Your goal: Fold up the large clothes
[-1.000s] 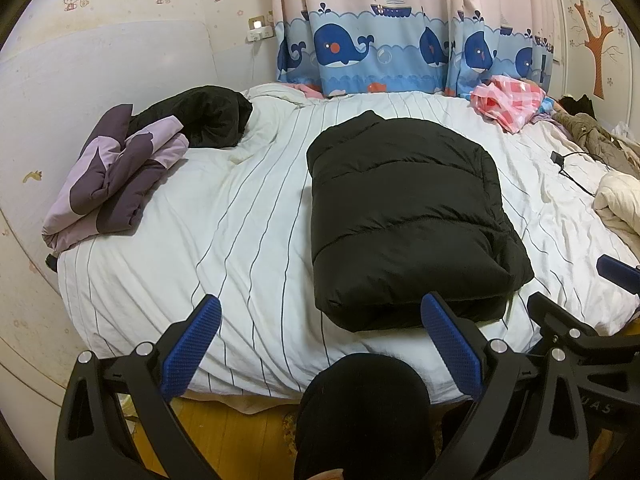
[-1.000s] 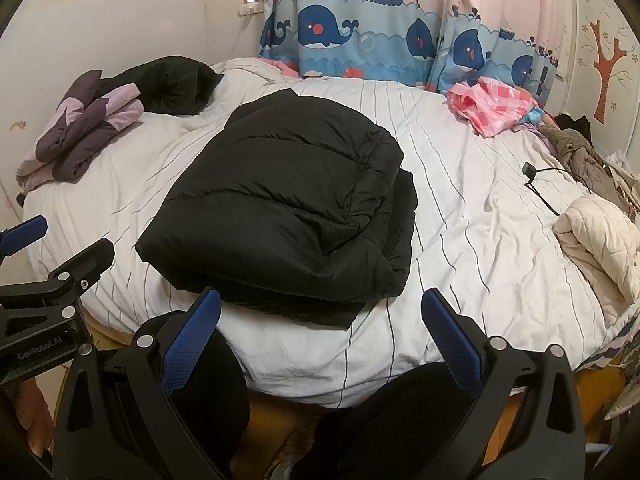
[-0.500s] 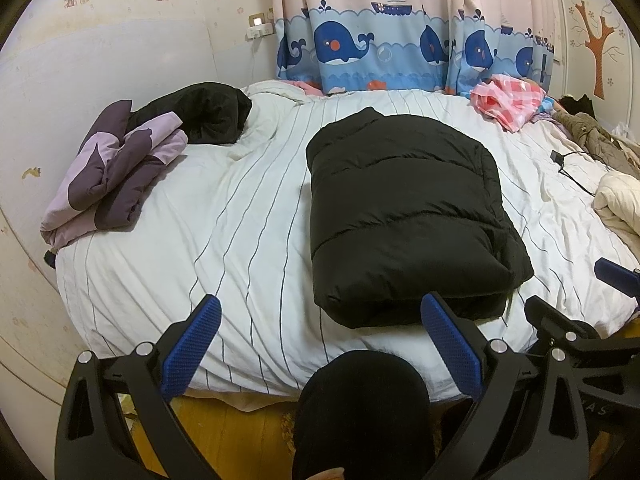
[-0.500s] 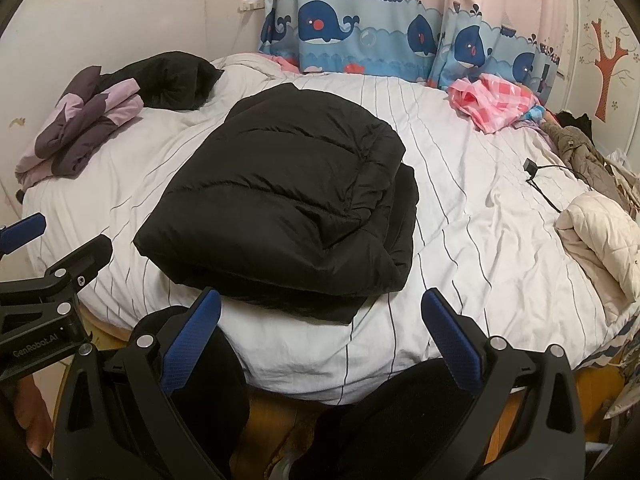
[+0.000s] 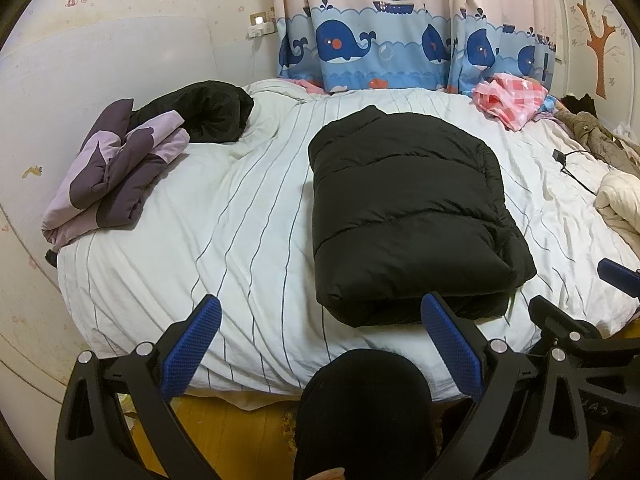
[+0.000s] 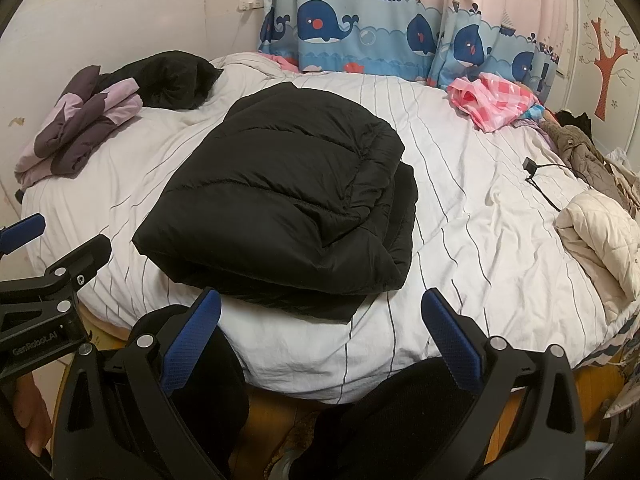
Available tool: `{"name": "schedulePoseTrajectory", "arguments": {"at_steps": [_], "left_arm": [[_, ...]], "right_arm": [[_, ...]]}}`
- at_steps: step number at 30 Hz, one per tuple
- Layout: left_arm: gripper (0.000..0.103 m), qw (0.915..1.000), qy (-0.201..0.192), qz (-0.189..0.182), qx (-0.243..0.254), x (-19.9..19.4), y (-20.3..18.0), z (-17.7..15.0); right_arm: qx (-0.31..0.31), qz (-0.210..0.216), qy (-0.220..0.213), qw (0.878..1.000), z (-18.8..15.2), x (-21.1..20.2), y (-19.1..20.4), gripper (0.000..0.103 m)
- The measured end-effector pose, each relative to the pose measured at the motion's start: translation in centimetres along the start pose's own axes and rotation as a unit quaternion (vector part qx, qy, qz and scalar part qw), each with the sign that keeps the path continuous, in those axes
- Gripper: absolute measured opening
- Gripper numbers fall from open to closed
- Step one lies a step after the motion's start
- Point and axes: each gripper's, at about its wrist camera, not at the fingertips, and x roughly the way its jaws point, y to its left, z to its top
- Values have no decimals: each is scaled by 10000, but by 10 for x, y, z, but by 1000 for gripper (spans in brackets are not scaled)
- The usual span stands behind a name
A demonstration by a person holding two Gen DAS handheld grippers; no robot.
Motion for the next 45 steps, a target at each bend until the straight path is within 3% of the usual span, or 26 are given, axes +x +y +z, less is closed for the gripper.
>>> {"name": "schedulePoseTrajectory", "arguments": {"at_steps": [24,45], "left_arm": [[96,9998,113,144,2,-1,-3,-5],[96,9995,279,15,-142,15,3,11]], "right_arm": [[-18,6,-65,10000,-3,-3,1,97],[-71,33,-51,10000,24,15,2,97]]}}
